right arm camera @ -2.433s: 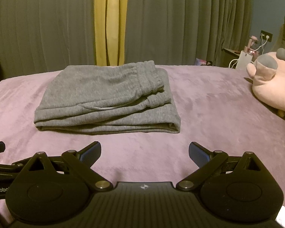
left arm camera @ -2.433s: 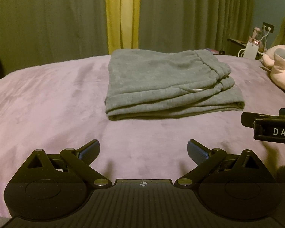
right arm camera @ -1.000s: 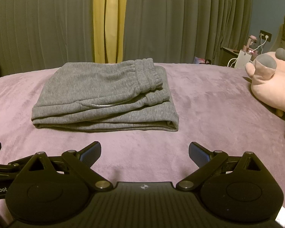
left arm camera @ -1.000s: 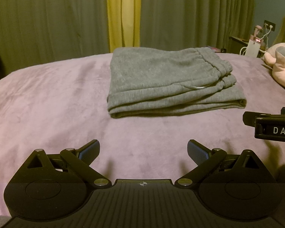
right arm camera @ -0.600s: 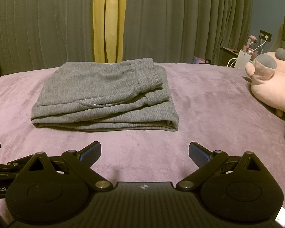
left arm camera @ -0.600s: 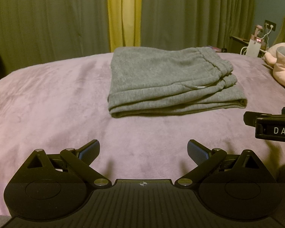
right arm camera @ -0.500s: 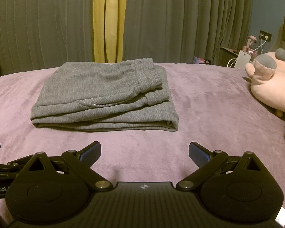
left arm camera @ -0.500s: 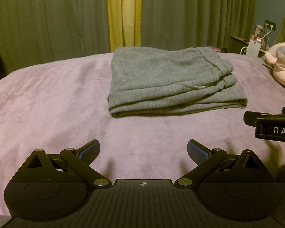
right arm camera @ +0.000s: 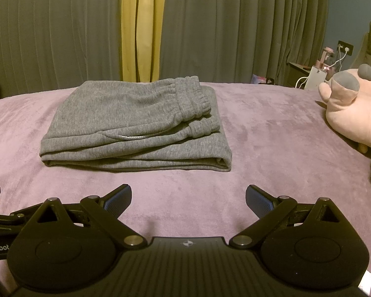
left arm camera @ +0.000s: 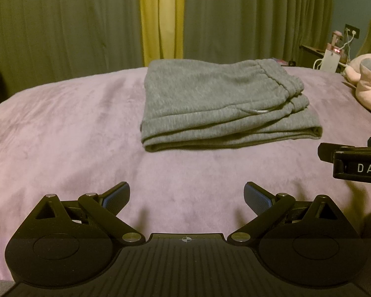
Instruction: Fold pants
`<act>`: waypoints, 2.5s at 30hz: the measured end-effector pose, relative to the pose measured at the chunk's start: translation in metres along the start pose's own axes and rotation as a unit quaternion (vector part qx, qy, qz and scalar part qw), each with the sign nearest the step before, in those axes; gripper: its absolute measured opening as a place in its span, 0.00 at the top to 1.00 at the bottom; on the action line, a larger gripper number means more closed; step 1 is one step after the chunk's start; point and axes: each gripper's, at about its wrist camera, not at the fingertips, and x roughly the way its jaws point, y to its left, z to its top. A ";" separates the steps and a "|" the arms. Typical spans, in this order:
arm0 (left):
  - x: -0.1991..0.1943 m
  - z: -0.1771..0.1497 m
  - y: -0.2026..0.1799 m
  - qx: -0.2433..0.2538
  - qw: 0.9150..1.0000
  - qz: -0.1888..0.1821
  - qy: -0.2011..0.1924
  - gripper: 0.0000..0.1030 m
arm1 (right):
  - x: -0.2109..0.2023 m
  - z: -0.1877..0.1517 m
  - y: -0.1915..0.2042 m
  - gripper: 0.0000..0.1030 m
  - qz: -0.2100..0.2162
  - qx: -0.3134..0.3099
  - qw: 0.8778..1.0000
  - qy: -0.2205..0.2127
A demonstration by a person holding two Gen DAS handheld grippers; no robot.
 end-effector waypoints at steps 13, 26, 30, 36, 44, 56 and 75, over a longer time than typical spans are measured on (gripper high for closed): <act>0.000 0.000 0.000 0.001 1.000 0.000 0.001 0.02 | 0.001 0.000 0.000 0.04 0.000 -0.003 1.000 -0.001; 0.001 -0.002 0.000 0.002 1.000 0.001 0.002 0.02 | 0.002 -0.001 0.001 0.04 -0.001 -0.007 1.000 0.000; 0.001 -0.001 0.000 0.002 1.000 0.001 0.002 0.02 | 0.002 -0.001 0.002 0.04 -0.001 -0.007 1.000 0.000; 0.001 -0.002 0.000 0.002 1.000 0.001 0.003 0.02 | 0.002 -0.001 0.002 0.04 -0.001 -0.008 1.000 0.001; 0.001 -0.003 0.000 0.003 1.000 0.001 0.004 0.02 | 0.003 -0.003 0.002 0.04 0.000 -0.011 1.000 0.001; 0.001 -0.003 0.001 0.004 1.000 0.000 0.006 0.02 | 0.003 -0.003 0.002 0.04 -0.001 -0.011 1.000 0.001; 0.001 -0.003 0.000 0.007 1.000 -0.003 0.007 0.02 | 0.004 -0.005 0.001 0.04 -0.001 -0.015 1.000 0.001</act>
